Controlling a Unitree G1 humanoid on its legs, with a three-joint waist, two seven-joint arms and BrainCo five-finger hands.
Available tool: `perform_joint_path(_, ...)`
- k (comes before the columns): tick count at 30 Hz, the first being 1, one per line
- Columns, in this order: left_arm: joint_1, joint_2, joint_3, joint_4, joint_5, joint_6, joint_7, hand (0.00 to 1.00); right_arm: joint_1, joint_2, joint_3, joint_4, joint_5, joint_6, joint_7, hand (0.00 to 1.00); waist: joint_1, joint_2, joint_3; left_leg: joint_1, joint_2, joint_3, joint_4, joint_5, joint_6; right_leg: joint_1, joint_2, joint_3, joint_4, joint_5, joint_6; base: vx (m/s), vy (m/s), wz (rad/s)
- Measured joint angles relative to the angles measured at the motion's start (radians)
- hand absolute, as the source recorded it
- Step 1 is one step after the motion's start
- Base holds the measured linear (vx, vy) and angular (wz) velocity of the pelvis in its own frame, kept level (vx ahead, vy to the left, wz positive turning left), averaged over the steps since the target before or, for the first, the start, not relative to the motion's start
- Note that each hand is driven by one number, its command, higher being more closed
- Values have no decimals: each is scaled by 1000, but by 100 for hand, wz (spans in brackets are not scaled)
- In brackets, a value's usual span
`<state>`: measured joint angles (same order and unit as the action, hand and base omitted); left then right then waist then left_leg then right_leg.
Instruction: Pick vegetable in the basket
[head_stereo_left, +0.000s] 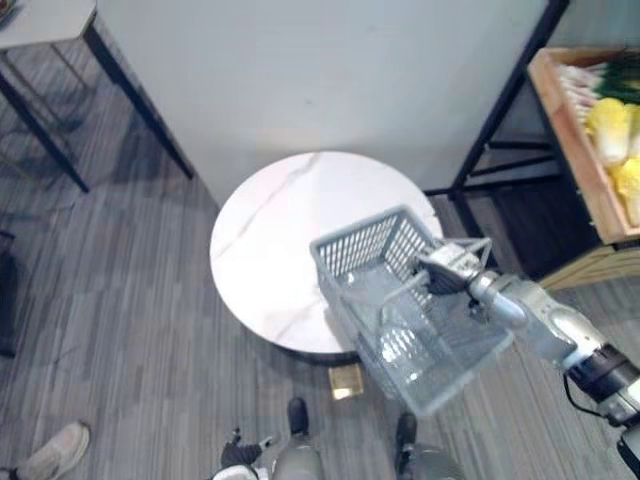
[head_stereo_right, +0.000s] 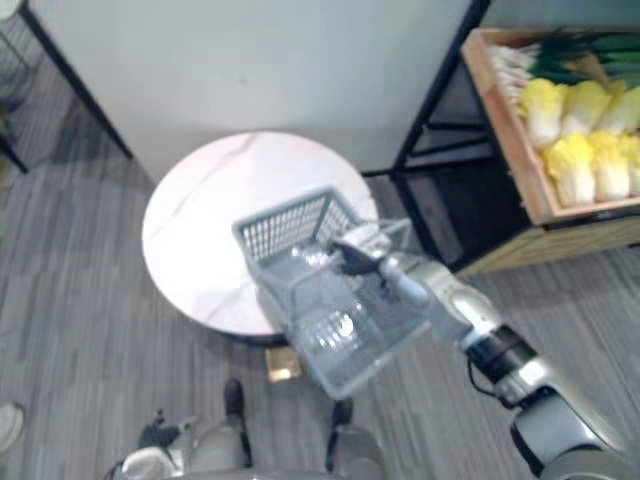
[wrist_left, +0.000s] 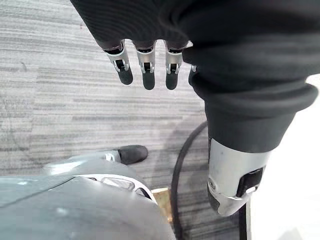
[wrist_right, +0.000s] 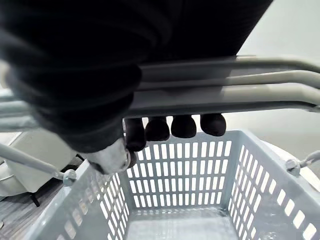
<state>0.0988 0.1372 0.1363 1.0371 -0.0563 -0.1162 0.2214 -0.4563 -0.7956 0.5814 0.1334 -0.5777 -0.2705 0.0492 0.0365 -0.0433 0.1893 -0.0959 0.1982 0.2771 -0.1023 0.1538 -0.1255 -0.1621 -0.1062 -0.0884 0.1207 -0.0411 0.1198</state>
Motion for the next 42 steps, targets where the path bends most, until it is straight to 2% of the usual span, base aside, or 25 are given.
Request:
perform_joint_path(4,24,0,-2,0,35,7,-12,0,169,-54,-12,6,-3,-5,5,100,-9,3,-34,23,-4,23,2,-10,-4,13,3,19,-8,2,2,42,-1,-16)
perform_joint_path(7,24,-2,-2,10,41,10,-19,0,304,-58,-87,53,-13,-18,3,100,-12,9,-40,33,-9,38,4,-15,-2,16,-1,34,-14,7,6,31,11,-12)
perform_joint_path(9,29,-7,-2,35,63,13,-34,0,411,-59,-186,77,-20,-23,0,100,-32,23,-53,35,-18,42,4,-19,4,17,-8,39,-17,8,9,18,13,-1)
perform_joint_path(13,63,-16,-4,38,76,14,-50,0,556,-49,-269,109,-96,-32,-24,100,-60,40,-80,59,-26,47,3,-31,2,47,-15,42,-33,10,12,53,18,-3)
perform_joint_path(17,90,-19,-12,39,78,12,-52,0,667,-25,-382,209,-174,-33,-69,100,-64,52,-98,103,-34,76,3,-48,6,76,-21,67,-34,10,13,46,20,-16)
perform_joint_path(24,115,-23,-37,39,80,10,-57,0,778,14,-557,342,-250,-27,-136,100,-99,43,-120,139,-50,91,-2,-61,4,94,-36,82,-31,-6,22,-2,16,-5)
perform_joint_path(25,119,-16,-51,39,81,10,-60,0,784,24,-592,359,-251,-14,-137,100,-116,39,-119,138,-58,94,-1,-63,7,88,-43,88,-29,-5,27,-22,39,-18)
perform_joint_path(27,119,-8,-54,39,81,10,-61,0,783,37,-624,377,-251,4,-148,100,-124,25,-115,131,-73,123,-1,-67,15,62,-54,122,-29,9,49,-36,62,-42)
perform_joint_path(29,115,16,-60,39,84,10,-60,0,770,74,-634,408,-264,32,-162,100,-119,-7,-116,113,-90,191,6,-72,30,11,-62,186,-49,31,82,-42,75,-74)
perform_joint_path(30,114,26,-60,39,89,10,-60,0,769,91,-638,411,-273,40,-166,100,-119,-20,-115,110,-96,214,6,-67,43,4,-70,181,-60,29,78,-21,73,-70)
perform_joint_path(31,113,41,-59,39,107,10,-59,0,768,119,-645,421,-278,52,-171,100,-123,-30,-113,109,-90,253,6,-63,62,6,-83,135,-94,3,36,-11,59,-56)
perform_joint_path(32,111,41,-58,39,113,10,-56,0,758,127,-645,436,-278,54,-171,100,-123,-10,-116,103,-62,272,6,-65,68,8,-81,85,-84,-20,-12,-36,35,-79)
perform_joint_path(33,109,43,-56,36,118,9,-49,0,728,146,-645,459,-278,55,-172,100,-121,7,-110,103,-30,306,9,-70,66,-27,-73,-19,19,-21,-73,12,38,-85)
perform_joint_path(34,105,79,-37,23,118,10,-47,0,722,163,-645,465,-278,51,-173,100,-132,-42,-99,109,-37,322,70,-109,55,-11,-83,-73,71,106,-124,36,29,-98)
perform_joint_path(35,102,85,-16,26,119,11,-47,0,709,164,-645,474,-277,50,-175,100,-123,-56,-98,110,-31,342,101,-140,55,-6,-83,-83,48,116,-105,0,19,-129)
perform_joint_path(36,103,63,5,43,120,17,-48,0,665,158,-655,493,-278,61,-191,100,-107,-17,-95,107,18,389,115,-157,68,16,-44,-53,-55,198,-115,-47,-21,-121)
perform_joint_path(37,95,47,8,49,119,15,-49,0,642,152,-660,501,-280,72,-197,100,-117,3,-94,114,44,429,111,-144,82,20,-35,-90,-4,168,-152,-70,-9,-118)
perform_joint_path(38,89,40,-10,36,119,10,-50,0,642,143,-672,511,-285,77,-198,100,-117,11,-98,122,60,458,108,-136,78,8,-57,-145,160,67,-156,-6,11,-68)
perform_joint_path(39,87,41,-16,33,119,7,-50,0,642,142,-678,519,-285,78,-199,100,-116,21,-94,130,66,474,107,-134,76,10,-74,-166,208,37,-150,7,-8,-80)
perform_joint_path(40,79,39,-18,38,119,9,-51,0,630,142,-680,540,-285,78,-200,100,-114,20,-95,137,73,510,108,-125,69,27,-111,-191,250,12,-159,-16,-73,-87)
perform_joint_path(41,81,33,-19,37,119,9,-51,0,620,143,-680,548,-285,78,-200,100,-112,19,-99,131,79,538,108,-114,61,24,-140,-195,248,10,-149,-30,-109,-87)
perform_joint_path(42,81,31,-20,38,119,10,-51,0,617,146,-680,548,-285,77,-200,100,-113,10,-101,128,78,549,110,-109,53,19,-148,-191,235,5,-128,-87,-233,-82)
